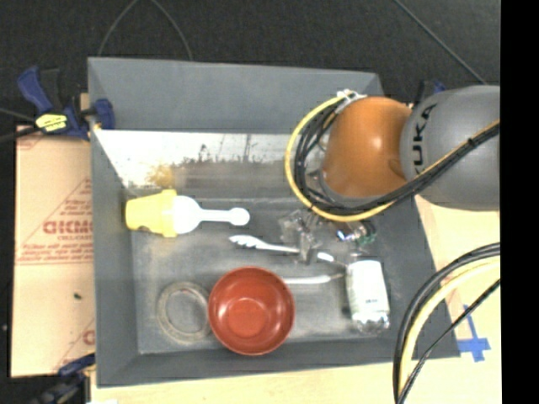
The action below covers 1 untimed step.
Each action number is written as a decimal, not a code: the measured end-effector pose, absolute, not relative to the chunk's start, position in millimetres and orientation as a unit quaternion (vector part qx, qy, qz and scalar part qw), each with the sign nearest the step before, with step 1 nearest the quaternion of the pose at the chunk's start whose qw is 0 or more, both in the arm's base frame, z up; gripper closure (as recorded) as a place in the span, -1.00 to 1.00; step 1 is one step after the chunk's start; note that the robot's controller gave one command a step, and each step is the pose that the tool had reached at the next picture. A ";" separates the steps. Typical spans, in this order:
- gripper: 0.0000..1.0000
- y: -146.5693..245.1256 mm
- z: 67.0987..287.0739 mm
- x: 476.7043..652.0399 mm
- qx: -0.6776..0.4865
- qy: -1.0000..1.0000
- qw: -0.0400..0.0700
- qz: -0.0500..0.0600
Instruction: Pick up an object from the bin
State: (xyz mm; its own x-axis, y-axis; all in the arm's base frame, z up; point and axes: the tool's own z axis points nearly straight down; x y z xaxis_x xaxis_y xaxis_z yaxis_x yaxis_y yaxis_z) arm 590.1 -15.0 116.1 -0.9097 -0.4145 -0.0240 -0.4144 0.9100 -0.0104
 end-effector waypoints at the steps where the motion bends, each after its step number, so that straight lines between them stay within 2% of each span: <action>1: 1.00 3.5 71.0 587.8 -0.277 0.961 0.009 -0.001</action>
Offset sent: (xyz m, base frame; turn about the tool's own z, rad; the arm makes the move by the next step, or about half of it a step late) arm -0.0009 -0.0074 -0.0031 -0.0383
